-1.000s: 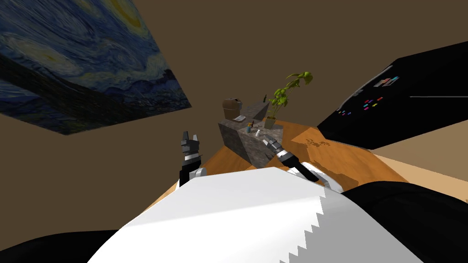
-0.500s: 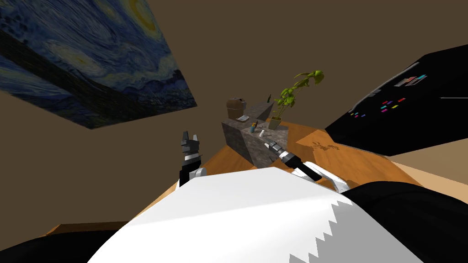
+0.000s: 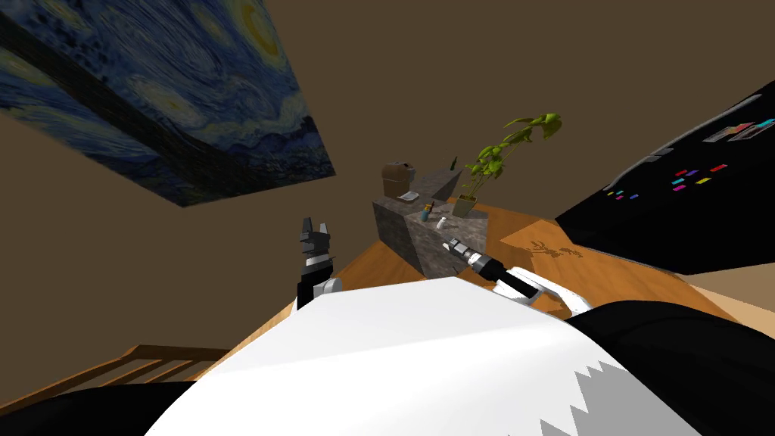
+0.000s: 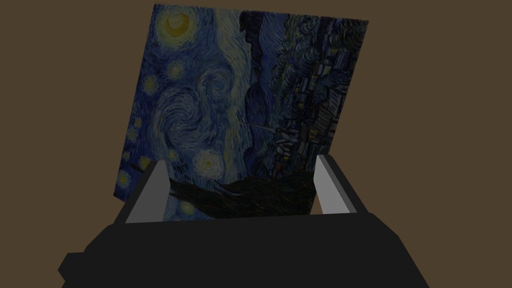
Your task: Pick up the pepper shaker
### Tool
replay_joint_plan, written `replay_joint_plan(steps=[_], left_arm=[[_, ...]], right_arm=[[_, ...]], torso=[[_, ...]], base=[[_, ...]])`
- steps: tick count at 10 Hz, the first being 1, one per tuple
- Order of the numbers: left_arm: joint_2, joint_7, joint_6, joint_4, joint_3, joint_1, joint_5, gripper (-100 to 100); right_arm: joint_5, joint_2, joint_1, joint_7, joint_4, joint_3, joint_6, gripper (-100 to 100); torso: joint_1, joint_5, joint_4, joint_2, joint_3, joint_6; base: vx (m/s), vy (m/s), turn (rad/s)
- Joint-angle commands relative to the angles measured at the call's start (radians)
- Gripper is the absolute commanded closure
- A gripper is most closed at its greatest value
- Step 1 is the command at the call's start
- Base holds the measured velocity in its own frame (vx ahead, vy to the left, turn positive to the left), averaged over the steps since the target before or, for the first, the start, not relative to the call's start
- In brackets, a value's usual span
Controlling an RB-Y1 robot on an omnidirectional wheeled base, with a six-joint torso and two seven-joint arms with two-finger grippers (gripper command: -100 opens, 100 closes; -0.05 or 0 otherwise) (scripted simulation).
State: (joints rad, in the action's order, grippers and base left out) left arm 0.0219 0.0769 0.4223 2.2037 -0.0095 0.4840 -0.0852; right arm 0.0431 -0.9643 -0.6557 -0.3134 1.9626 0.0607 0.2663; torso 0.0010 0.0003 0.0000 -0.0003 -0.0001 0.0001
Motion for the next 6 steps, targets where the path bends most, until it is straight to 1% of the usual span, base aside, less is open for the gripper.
replay_joint_plan(steps=[1, 2, 3, 4, 5, 6], left_arm=[[0.000, 0.000, 0.000, 0.000, 0.000, 0.000, 0.000, 0], [0.000, 0.000, 0.000, 0.000, 0.000, 0.000, 0.000, 0], [0.000, 0.000, 0.000, 0.000, 0.000, 0.000, 0.000, 0], [0.000, 0.000, 0.000, 0.000, 0.000, 0.000, 0.000, 0], [0.000, 0.000, 0.000, 0.000, 0.000, 0.000, 0.000, 0], [0.000, 0.000, 0.000, 0.000, 0.000, 0.000, 0.000, 0]], right_arm=[[0.000, -0.043, -0.013, -0.003, -0.003, 0.001, -0.009, -100], [-0.002, -0.078, -0.020, -0.010, -0.034, 0.014, -0.017, -100], [-0.002, -0.101, -0.020, -0.010, -0.034, 0.014, -0.017, -100], [-0.005, -0.134, -0.027, -0.016, -0.065, 0.027, -0.025, -100], [-0.005, -0.158, -0.027, -0.016, -0.065, 0.027, -0.025, -100], [-0.009, -0.189, -0.033, -0.021, -0.095, 0.041, -0.031, -100]], torso=[[0.000, 0.000, 0.000, 0.000, 0.000, 0.000], [0.000, 0.000, 0.000, 0.000, 0.000, 0.001], [0.000, 0.000, 0.000, 0.000, 0.000, 0.000], [0.000, 0.000, 0.000, 0.000, 0.000, 0.001], [0.000, 0.000, 0.000, -0.001, 0.000, 0.000], [0.000, 0.000, 0.000, 0.000, 0.000, 0.000]], base=[[0.010, 0.026, 0.063], [0.018, 0.036, 0.130], [0.019, 0.030, 0.061], [0.024, 0.036, 0.093], [0.020, 0.027, 0.073], [0.024, 0.027, 0.129]])
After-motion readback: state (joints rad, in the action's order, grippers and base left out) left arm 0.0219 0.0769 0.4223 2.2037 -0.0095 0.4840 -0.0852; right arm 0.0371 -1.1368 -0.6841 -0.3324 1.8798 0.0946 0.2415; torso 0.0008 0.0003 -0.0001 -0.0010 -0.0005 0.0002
